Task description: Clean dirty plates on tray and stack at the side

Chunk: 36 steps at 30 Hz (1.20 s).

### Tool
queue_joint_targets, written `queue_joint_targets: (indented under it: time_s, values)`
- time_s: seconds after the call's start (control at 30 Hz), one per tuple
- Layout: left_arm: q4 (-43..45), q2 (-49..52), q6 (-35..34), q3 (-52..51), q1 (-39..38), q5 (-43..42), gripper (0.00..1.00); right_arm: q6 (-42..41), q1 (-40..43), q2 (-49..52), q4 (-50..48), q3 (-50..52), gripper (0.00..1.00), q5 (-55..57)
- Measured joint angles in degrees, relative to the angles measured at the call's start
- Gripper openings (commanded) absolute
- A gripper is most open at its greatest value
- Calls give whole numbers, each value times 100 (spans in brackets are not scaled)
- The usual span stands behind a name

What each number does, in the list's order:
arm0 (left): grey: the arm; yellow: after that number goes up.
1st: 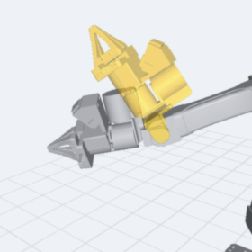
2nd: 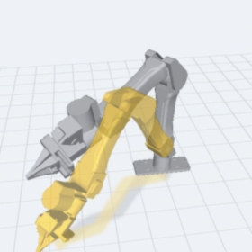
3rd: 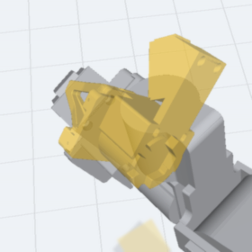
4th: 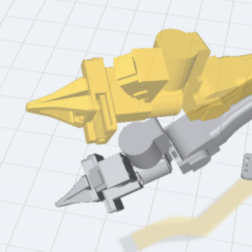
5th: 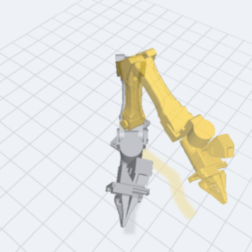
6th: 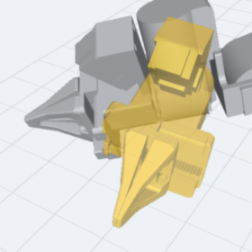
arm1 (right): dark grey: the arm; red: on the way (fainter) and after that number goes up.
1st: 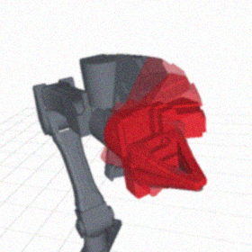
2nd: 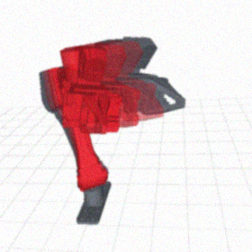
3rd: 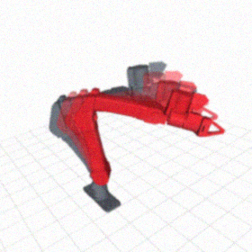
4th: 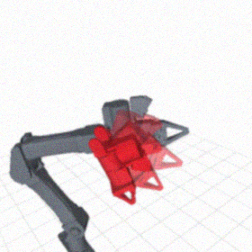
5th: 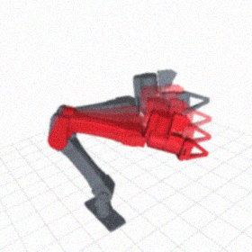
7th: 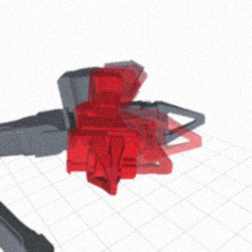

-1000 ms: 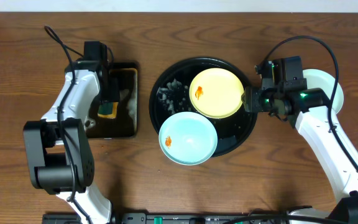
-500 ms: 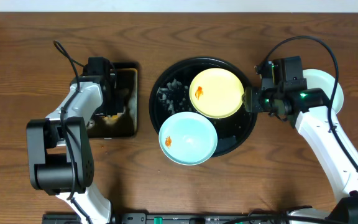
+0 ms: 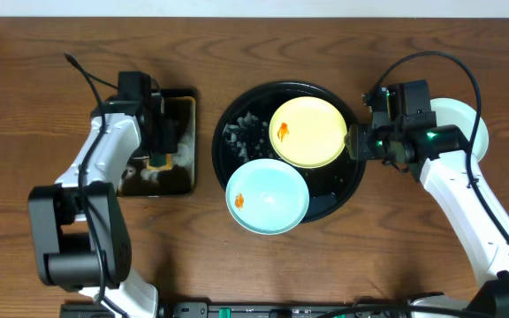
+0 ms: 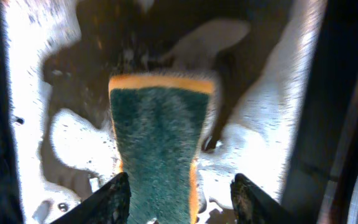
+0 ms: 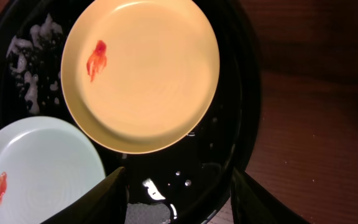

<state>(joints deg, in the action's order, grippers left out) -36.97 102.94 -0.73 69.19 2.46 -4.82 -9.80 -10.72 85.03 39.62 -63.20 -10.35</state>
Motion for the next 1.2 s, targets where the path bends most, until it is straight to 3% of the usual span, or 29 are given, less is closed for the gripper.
queue_joint_targets:
  time_s: [0.37, 0.53, 0.67, 0.77, 0.9, 0.93, 1.0, 1.03, 1.2]
  values:
    - [551, 162, 210, 28, 0, 153, 54, 0, 0, 0, 0, 0, 50, -7]
    - [570, 601, 264, 26, 0, 225, 34, 0, 0, 0, 0, 0, 49, -13]
    - [592, 691, 321, 26, 2, 280, 8, 0, 0, 0, 22, 0, 49, -13]
    - [588, 691, 348, 26, 2, 302, 7, 0, 0, 0, 28, 0, 49, -13]
    - [507, 621, 321, 37, 7, 144, 8, 0, 0, 0, 33, 0, 48, -13]
    - [476, 560, 284, 39, 7, 61, 13, 0, 0, 0, 31, 0, 48, -13]
    - [459, 380, 190, 39, 2, -57, 40, 0, 0, 0, 35, 0, 48, -13]
    - [457, 284, 188, 39, 0, -92, 48, 0, 0, 0, 39, 0, 48, -13]
    - [334, -175, 105, 155, -4, -94, 53, 0, 0, 0, 42, 0, 48, -13]
